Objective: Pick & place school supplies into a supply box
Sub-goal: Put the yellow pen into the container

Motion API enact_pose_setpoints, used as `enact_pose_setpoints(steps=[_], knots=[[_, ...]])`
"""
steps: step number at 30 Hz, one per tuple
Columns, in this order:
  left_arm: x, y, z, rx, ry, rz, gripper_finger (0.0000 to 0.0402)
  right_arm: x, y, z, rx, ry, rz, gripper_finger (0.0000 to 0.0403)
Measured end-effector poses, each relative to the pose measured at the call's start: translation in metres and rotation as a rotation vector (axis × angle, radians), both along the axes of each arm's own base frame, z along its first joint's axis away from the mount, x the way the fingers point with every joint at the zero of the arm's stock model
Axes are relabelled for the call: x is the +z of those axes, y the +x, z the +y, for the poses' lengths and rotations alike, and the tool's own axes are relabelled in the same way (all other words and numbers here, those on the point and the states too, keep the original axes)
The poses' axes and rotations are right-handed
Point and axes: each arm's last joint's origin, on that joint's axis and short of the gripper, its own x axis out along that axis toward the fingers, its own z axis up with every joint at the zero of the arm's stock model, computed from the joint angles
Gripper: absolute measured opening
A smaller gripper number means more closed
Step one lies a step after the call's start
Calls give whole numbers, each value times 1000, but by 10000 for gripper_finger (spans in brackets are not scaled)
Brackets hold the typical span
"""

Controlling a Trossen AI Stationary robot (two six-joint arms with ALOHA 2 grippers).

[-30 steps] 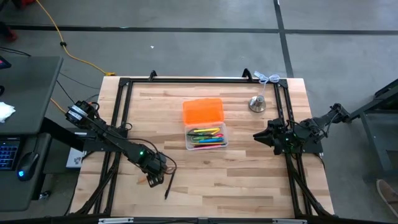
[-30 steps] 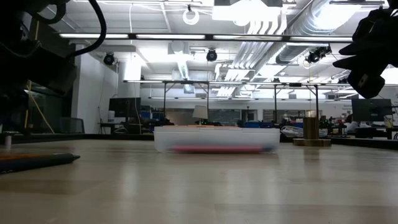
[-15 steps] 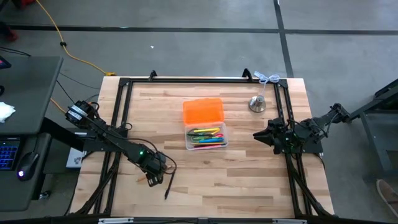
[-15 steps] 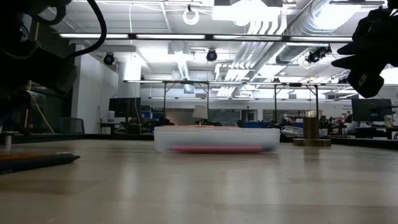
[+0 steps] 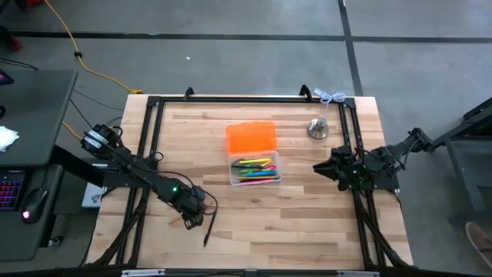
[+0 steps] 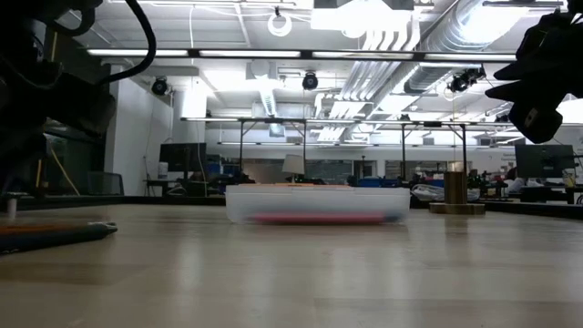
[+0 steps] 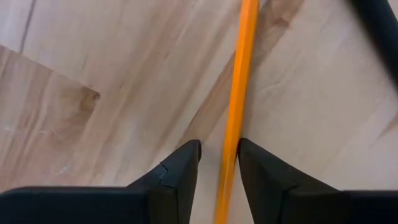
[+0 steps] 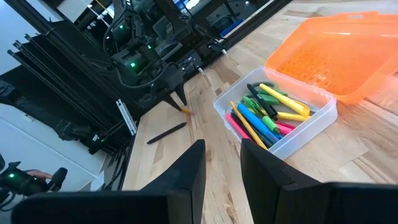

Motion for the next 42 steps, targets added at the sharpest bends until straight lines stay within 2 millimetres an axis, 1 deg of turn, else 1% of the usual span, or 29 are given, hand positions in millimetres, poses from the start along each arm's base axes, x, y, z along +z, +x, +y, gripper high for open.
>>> enact_pose_setpoints(steps=[8, 12, 17, 25, 35, 40, 42], knots=[[0, -1, 1, 26, 18, 2, 109, 0, 0, 0, 3, 0, 1, 78], [0, -1, 1, 35, 24, 2, 94, 0, 0, 0, 3, 0, 1, 78], [0, -1, 2, 107, 19, 5, 76, 0, 0, 0, 3, 0, 1, 78], [0, -1, 2, 133, 14, 6, 29, 0, 0, 0, 4, 0, 1, 78], [1, 0, 1, 135, 14, 6, 27, 0, 0, 0, 4, 0, 1, 78], [9, 6, -2, 106, 28, 1, 27, 0, 0, 0, 4, -4, 1, 78], [14, 10, -3, 86, 60, -22, 27, 0, 0, 0, 5, -7, 1, 78]])
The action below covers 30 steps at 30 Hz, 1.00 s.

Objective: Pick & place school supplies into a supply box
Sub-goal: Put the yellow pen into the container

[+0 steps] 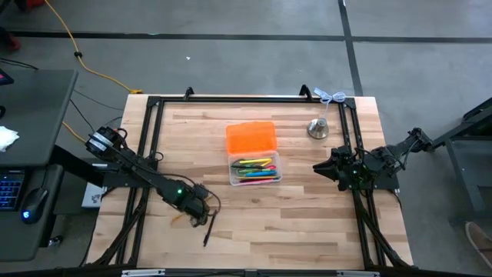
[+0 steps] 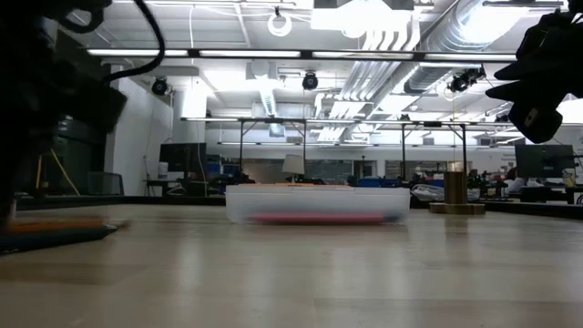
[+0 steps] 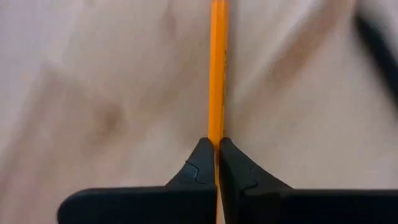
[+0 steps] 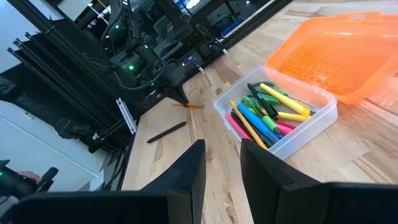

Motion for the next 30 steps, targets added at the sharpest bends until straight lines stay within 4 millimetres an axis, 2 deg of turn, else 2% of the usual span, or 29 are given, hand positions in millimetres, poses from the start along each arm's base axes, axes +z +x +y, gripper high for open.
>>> enact_pose_setpoints(steps=[4, 8, 17, 24, 30], knots=[[9, 9, 2, 14, 113, -78, 21, 0, 0, 0, 0, 0, 0, 78], [17, 15, 1, 8, 109, -99, 16, 0, 0, 0, 0, 5, 0, 78], [30, 26, 13, -42, 126, -86, 14, 1, 0, 1, 20, 27, -6, 78], [29, 25, 12, -53, 89, -67, 28, 1, 0, 1, 18, 39, -4, 78], [29, 24, 7, -73, -60, -11, 61, 1, 0, 1, 17, 39, -4, 78]])
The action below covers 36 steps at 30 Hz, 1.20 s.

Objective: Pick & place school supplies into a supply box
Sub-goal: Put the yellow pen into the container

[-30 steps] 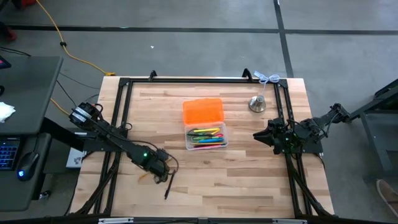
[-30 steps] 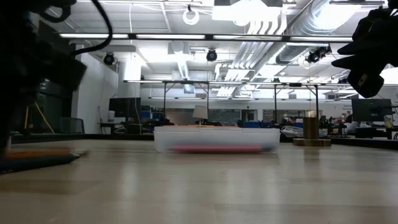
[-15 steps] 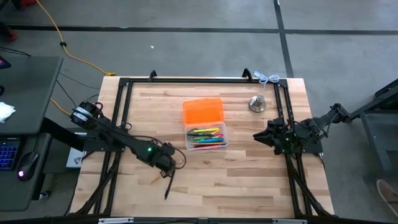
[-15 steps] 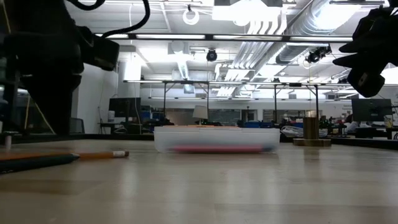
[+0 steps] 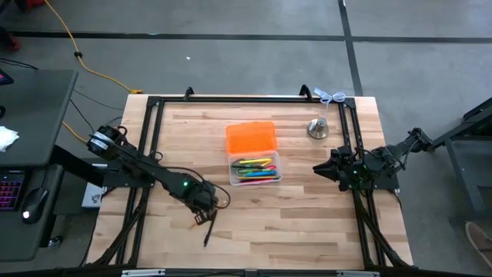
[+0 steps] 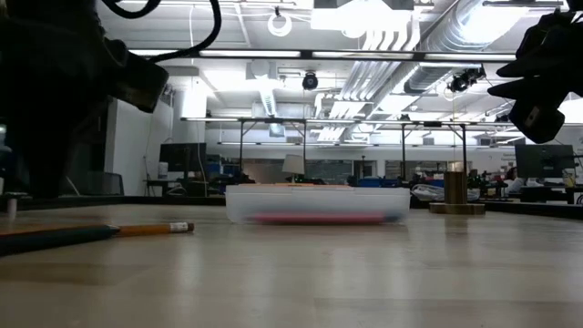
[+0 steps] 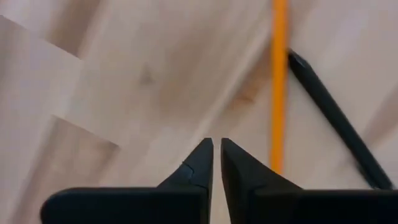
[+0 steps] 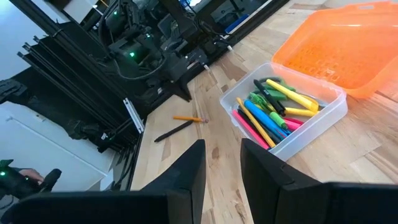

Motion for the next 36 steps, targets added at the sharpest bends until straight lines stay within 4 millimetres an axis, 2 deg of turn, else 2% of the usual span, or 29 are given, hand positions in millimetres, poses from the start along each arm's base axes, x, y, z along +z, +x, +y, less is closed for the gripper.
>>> enact_pose_setpoints(steps=[3, 9, 19, 36], knots=[[1, 2, -4, -7, -89, 8, 70, 0, 0, 0, 0, -2, 0, 78], [5, 11, -15, -39, -199, -100, 73, 0, 0, 0, 1, -3, 1, 78], [6, 12, -20, 18, -170, -145, 74, 0, 0, 0, -4, 0, 0, 78], [7, 16, -18, 271, -160, -201, 74, 0, 0, 1, 18, 30, 2, 78]])
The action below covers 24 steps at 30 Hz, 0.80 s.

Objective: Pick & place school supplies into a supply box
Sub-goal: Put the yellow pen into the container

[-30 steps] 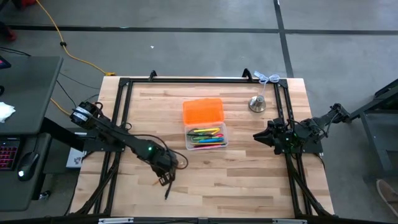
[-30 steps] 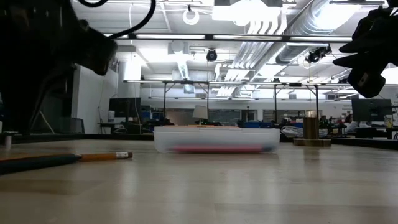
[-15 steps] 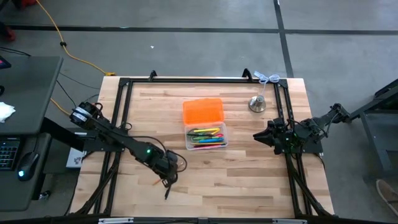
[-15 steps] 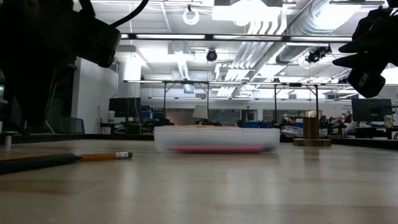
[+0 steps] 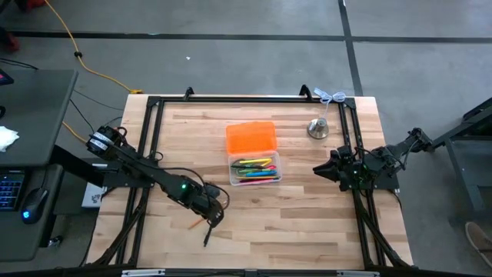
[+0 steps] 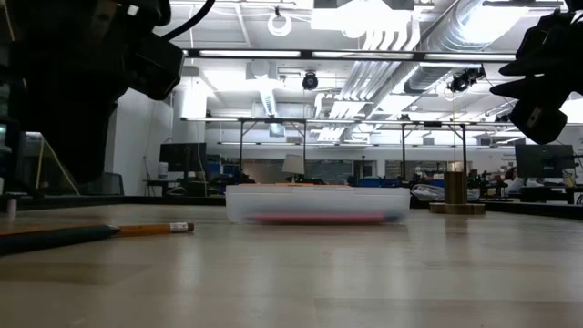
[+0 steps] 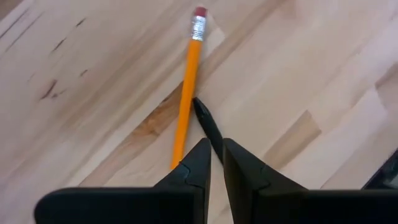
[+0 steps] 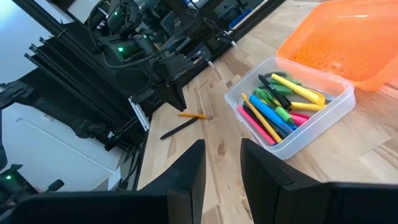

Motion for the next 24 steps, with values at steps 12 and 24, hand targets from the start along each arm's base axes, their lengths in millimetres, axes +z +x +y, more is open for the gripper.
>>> enact_pose_setpoints(steps=[12, 24], knots=[[1, 3, -2, 27, -31, -22, 74, -1, 0, 0, 6, -10, 7, 78], [4, 7, -3, 14, -43, -74, 98, -1, 0, 1, 39, -5, 10, 78]])
